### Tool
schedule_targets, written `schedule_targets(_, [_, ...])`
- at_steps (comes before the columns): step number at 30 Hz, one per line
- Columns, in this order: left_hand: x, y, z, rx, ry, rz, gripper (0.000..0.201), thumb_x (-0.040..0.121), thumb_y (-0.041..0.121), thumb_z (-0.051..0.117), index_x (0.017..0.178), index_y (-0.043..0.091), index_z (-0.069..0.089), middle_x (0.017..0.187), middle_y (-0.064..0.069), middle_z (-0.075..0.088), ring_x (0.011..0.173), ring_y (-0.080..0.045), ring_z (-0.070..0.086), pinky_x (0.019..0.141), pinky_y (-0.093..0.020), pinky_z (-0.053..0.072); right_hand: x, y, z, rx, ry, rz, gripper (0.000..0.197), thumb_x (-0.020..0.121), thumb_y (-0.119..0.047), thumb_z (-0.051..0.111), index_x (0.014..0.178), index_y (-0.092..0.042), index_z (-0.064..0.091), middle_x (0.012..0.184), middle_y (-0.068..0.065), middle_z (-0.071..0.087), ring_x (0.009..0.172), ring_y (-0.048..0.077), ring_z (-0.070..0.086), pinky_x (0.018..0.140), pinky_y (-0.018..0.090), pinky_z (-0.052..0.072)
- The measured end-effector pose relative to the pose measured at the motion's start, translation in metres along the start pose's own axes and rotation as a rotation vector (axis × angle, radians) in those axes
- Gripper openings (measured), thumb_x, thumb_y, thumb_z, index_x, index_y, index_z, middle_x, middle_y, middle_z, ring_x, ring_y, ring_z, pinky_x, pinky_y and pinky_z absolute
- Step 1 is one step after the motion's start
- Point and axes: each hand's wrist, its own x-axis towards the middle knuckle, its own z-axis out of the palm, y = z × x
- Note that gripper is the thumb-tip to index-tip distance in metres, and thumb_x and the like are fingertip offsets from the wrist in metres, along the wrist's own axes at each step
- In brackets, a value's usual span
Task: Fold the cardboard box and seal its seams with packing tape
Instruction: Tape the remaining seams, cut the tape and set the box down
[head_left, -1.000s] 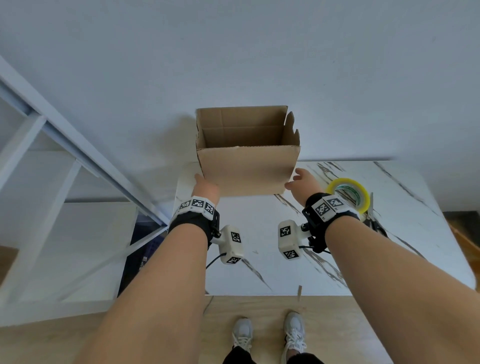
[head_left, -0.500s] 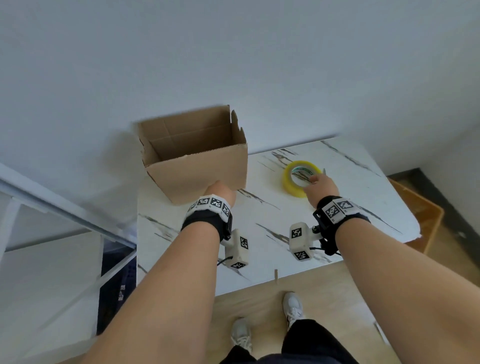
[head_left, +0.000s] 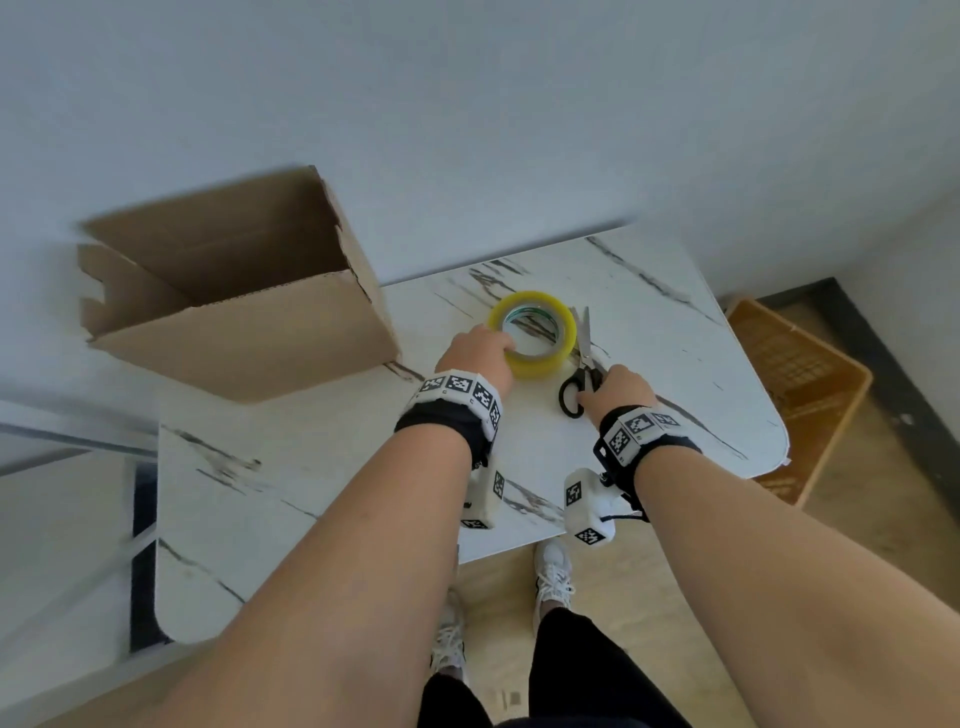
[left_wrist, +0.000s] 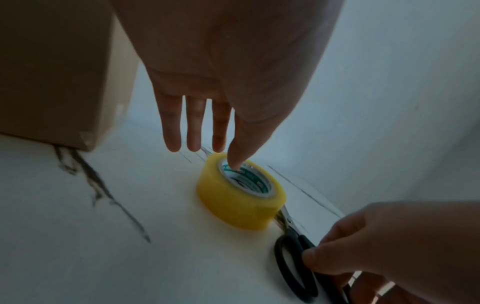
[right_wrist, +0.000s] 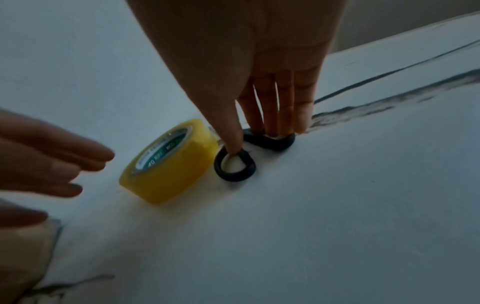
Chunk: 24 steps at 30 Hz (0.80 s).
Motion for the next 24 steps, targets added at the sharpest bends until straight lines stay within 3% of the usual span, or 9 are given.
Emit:
schedule_targets(3, [0.013,0.008,0.014,0.042,-0.019,0.011,0.046,0.087,0.005,0.045,0.125,0.027,0.061,0.136,-0.002,0.050,0.123,-0.025,0.047,0.100,-0.040,0.045,0.012,0.000,0.002,-0.023,-0.002,-0.023,0.027,0.083,-0.030,0.066,0.095,-0.010,0.052,0.096,0.009,0.056,0.093,0.030,0.061,0.067,0.033,0.045])
schedule_targets(9, [0.031,0.019,0.026,0.158,0.031,-0.048,0.044,0.090,0.002,0.045,0.124,0.026,0.058,0.133,-0.002,0.041,0.117,-0.025,0.041,0.080,-0.032,0.045,0.038,-0.011,-0.015,-0.004,-0.016,-0.082,0.024,0.083,-0.030,0.063,0.086,-0.010,0.051,0.088,0.008,0.059,0.079,0.028,0.057,0.063,0.032,0.046])
schedule_targets(13, [0.048,0.024,0.025,0.176,0.078,-0.094,0.029,0.091,0.007,0.050,0.113,0.019,0.065,0.129,-0.004,0.041,0.114,-0.026,0.041,0.073,-0.032,0.044,0.057,-0.021,-0.032,-0.023,-0.032,-0.132,0.023,0.085,-0.028,0.062,0.082,-0.008,0.050,0.079,0.007,0.055,0.075,0.027,0.055,0.062,0.031,0.043])
schedule_targets(18, [0.073,0.027,0.016,0.154,0.125,-0.189,0.029,0.093,0.010,0.048,0.115,0.016,0.065,0.134,-0.006,0.040,0.115,-0.028,0.042,0.080,-0.036,0.048,0.077,-0.031,-0.044,-0.052,-0.030,-0.178,0.031,0.087,-0.024,0.060,0.065,-0.011,0.041,0.064,0.003,0.047,0.056,0.019,0.047,0.048,0.026,0.036])
schedule_targets(24, [0.093,0.029,0.008,0.115,0.168,-0.277,0.030,0.094,0.012,0.046,0.117,0.015,0.065,0.133,-0.007,0.039,0.115,-0.029,0.042,0.079,-0.034,0.044,0.093,-0.045,-0.058,-0.128,-0.022,-0.217,0.031,0.092,-0.015,0.048,0.064,-0.011,0.038,0.063,0.003,0.043,0.072,0.028,0.052,0.064,0.030,0.041])
